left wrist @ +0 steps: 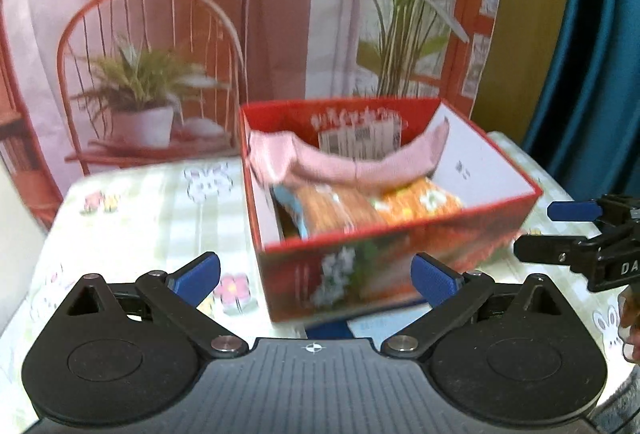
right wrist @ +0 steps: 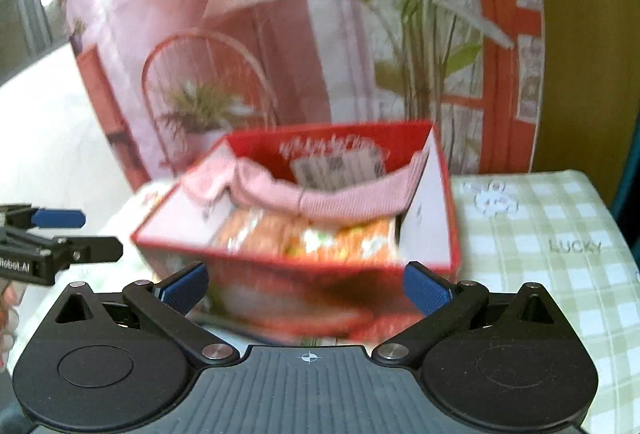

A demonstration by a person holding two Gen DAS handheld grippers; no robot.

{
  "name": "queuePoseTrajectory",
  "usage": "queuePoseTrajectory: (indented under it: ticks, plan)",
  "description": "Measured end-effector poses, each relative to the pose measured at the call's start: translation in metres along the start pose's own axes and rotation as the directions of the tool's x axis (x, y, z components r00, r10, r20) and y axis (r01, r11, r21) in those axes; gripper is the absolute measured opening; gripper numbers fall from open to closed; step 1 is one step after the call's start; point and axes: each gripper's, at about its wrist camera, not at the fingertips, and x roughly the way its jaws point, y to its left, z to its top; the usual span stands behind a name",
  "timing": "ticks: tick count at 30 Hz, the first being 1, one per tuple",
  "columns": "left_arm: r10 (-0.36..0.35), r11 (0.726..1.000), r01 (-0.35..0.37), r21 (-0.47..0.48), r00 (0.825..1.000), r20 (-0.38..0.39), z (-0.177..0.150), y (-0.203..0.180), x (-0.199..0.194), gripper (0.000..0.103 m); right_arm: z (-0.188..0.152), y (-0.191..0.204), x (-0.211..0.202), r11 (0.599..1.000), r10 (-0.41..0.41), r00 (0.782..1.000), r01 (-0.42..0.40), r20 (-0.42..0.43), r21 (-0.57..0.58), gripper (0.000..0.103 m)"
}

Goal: Organize soft objects

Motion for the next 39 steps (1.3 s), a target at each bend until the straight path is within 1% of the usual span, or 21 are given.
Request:
queuePoseTrajectory:
  ticks: [2,4,7,8,9,10,11,14,15,16,17,19,23,27,29,33,36,39]
  plan:
    - [-0.005,1.000,0.005,-0.005,1.000,-0.016,-0.010,-0.001,0.000,0.099,-0.009,0.005,0.004,1.000,-0.006,0.999,0.005,-0.051,-0.018,0.103]
    - [-0.024,1.000,0.023,-0.018,0.999,-0.041,-0.020,-0.001,0.001,0.093,-0.018,0.010,0.005,0.999,0.013,0.997,-0.015,-0.080,-0.034,0.103]
    - [-0.050,0.998,0.046,-0.049,0.995,-0.081,-0.034,0.000,0.002,0.086,-0.031,0.020,0.007,0.997,0.020,0.993,-0.028,-0.119,-0.072,0.102]
    - [-0.057,0.997,0.052,-0.057,0.994,-0.092,-0.038,0.000,0.003,0.085,-0.035,0.023,0.008,0.996,0.018,0.991,-0.029,-0.136,-0.085,0.100]
    - [-0.063,0.996,0.056,-0.065,0.993,-0.101,-0.042,0.001,0.003,0.081,-0.038,0.026,0.009,0.995,0.019,0.988,-0.033,-0.152,-0.094,0.097]
    - [-0.068,0.996,0.061,-0.071,0.992,-0.108,-0.045,0.001,0.004,0.078,-0.042,0.029,0.010,0.994,0.029,0.985,-0.046,-0.169,-0.100,0.091]
    - [-0.075,0.995,0.066,-0.078,0.991,-0.114,-0.048,0.001,0.004,0.077,-0.045,0.032,0.011,0.993,0.040,0.983,-0.059,-0.181,-0.102,0.088]
    - [-0.102,0.991,0.089,-0.100,0.986,-0.129,-0.054,0.002,0.005,0.068,-0.053,0.040,0.011,0.989,0.056,0.977,-0.082,-0.206,-0.121,0.074]
    - [-0.114,0.989,0.100,-0.107,0.985,-0.134,-0.056,0.002,0.006,0.064,-0.055,0.041,0.011,0.988,0.061,0.976,-0.089,-0.210,-0.126,0.071]
    - [-0.124,0.988,0.109,-0.112,0.983,-0.137,-0.058,0.001,0.006,0.062,-0.056,0.043,0.010,0.987,0.067,0.975,-0.096,-0.213,-0.127,0.064]
    - [-0.132,0.987,0.116,-0.115,0.981,-0.141,-0.060,0.000,0.007,0.061,-0.057,0.044,0.010,0.987,0.075,0.973,-0.104,-0.219,-0.126,0.059]
    - [-0.144,0.985,0.127,-0.120,0.978,-0.149,-0.063,-0.001,0.009,0.060,-0.058,0.045,0.010,0.985,0.088,0.969,-0.119,-0.230,-0.124,0.053]
    - [-0.157,0.982,0.138,-0.131,0.976,-0.152,-0.067,-0.003,0.010,0.059,-0.057,0.048,0.008,0.985,0.076,0.973,-0.107,-0.218,-0.135,0.053]
    - [-0.163,0.980,0.143,-0.135,0.976,-0.147,-0.068,-0.003,0.010,0.059,-0.054,0.051,0.002,0.980,0.098,0.972,-0.131,-0.212,-0.147,0.049]
    - [-0.171,0.979,0.150,-0.139,0.974,-0.150,-0.069,-0.004,0.010,0.059,-0.057,0.053,0.004,0.978,0.113,0.967,-0.148,-0.230,-0.144,0.049]
    - [-0.188,0.975,0.162,-0.152,0.966,-0.176,-0.075,-0.006,0.018,0.059,-0.066,0.049,0.016,0.982,0.134,0.948,-0.165,-0.289,-0.089,0.051]
    - [-0.200,0.970,0.164,-0.180,0.959,-0.202,-0.081,-0.005,0.028,0.059,-0.072,0.044,0.026,0.986,0.142,0.940,-0.163,-0.309,-0.043,0.052]
    - [-0.216,0.961,0.172,-0.216,0.956,-0.199,-0.085,-0.003,0.035,0.058,-0.074,0.038,0.035,0.986,0.161,0.933,-0.169,-0.320,0.005,0.052]
